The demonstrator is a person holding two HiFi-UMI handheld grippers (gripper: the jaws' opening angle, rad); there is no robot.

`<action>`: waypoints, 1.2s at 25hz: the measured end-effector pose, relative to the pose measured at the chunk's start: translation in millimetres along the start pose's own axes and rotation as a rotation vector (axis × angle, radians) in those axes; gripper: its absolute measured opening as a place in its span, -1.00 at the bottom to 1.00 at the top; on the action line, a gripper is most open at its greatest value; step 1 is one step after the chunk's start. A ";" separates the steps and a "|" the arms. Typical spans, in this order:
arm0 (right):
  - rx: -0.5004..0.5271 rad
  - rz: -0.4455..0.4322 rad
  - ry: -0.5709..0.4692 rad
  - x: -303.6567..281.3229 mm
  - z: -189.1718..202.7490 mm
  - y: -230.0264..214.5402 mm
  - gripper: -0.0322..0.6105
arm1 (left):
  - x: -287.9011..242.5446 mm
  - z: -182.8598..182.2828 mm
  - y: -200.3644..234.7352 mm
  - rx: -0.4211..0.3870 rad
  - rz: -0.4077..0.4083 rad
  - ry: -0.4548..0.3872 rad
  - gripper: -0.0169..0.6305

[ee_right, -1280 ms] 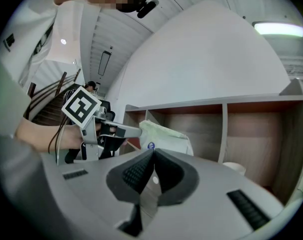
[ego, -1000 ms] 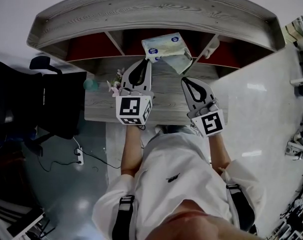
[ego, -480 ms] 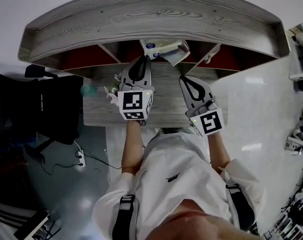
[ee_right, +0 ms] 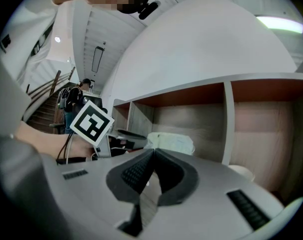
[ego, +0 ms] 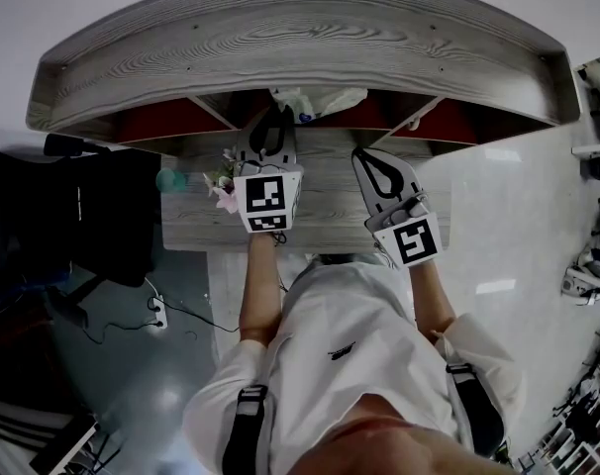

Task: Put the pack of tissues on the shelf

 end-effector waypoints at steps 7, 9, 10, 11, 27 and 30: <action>0.002 -0.009 0.002 -3.8 0.0 -0.9 -0.82 | 1.5 0.3 4.0 -0.009 -0.005 0.007 -0.53; 0.002 -0.010 -0.003 -4.3 -0.6 0.5 -0.82 | 4.1 -0.2 4.5 -0.007 -0.004 0.005 -0.53; 0.001 -0.010 -0.005 -4.3 -0.9 1.2 -0.82 | 5.6 -0.5 4.4 -0.006 -0.004 0.004 -0.53; -0.001 -0.009 -0.009 -4.0 -1.3 1.8 -0.82 | 7.3 -0.8 4.1 -0.006 -0.003 0.003 -0.53; 0.007 0.029 -0.004 9.2 -7.2 17.3 -0.82 | 55.9 -4.1 -13.9 0.006 0.058 -0.034 -0.53; 0.005 0.043 -0.003 11.6 -7.9 19.4 -0.82 | 63.9 -3.6 -17.9 0.008 0.065 -0.038 -0.53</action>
Point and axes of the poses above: the fingertips, and each gripper's own axes: x backward along the fingers, y to its left, z out of its underside, the point moved 8 cm from there along x, backward along the fingers, and after that the axes turned 12 degrees about -z, right-handed, at the moved point
